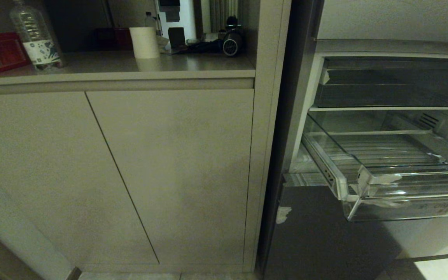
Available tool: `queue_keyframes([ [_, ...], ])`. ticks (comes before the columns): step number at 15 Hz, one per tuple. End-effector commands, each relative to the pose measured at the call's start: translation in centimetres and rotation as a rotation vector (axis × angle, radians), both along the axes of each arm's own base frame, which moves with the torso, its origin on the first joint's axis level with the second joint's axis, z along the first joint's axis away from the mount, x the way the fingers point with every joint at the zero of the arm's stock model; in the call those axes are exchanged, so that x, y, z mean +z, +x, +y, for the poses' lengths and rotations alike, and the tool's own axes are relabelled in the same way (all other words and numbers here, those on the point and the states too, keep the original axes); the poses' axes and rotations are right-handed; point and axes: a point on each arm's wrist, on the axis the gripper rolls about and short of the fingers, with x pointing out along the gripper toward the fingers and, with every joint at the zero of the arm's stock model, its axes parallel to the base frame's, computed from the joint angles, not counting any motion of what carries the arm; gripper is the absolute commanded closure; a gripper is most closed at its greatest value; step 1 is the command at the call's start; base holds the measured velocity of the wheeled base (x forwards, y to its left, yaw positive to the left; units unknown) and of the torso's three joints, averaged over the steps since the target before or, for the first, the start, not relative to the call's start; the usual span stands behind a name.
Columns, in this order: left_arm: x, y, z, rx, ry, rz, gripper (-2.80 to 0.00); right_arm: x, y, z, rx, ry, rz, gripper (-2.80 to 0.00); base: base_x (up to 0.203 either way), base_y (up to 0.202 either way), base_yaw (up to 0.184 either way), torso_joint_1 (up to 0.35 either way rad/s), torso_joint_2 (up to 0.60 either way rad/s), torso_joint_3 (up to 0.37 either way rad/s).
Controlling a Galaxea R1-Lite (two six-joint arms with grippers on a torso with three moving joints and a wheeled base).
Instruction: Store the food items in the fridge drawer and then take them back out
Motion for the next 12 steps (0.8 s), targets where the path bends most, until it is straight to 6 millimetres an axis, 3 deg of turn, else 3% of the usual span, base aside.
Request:
queue_keyframes([
  [1,0.0,0.0,0.0,0.000,0.000,0.002,0.00,0.0,-1.3,-1.4,-0.089,0.040,0.022,0.00,0.000,0.000,0.000,0.000,0.00,0.000],
  [7,0.0,0.0,0.0,0.000,0.000,0.001,0.00,-0.6,-4.4,-4.2,-0.241,0.138,0.040,0.00,0.000,0.000,0.000,0.000,0.00,0.000],
  [12,0.0,0.0,0.0,0.000,0.000,0.001,0.00,-0.4,-6.5,-5.4,-0.342,0.133,0.023,0.00,0.000,0.000,0.000,0.000,0.00,0.000],
])
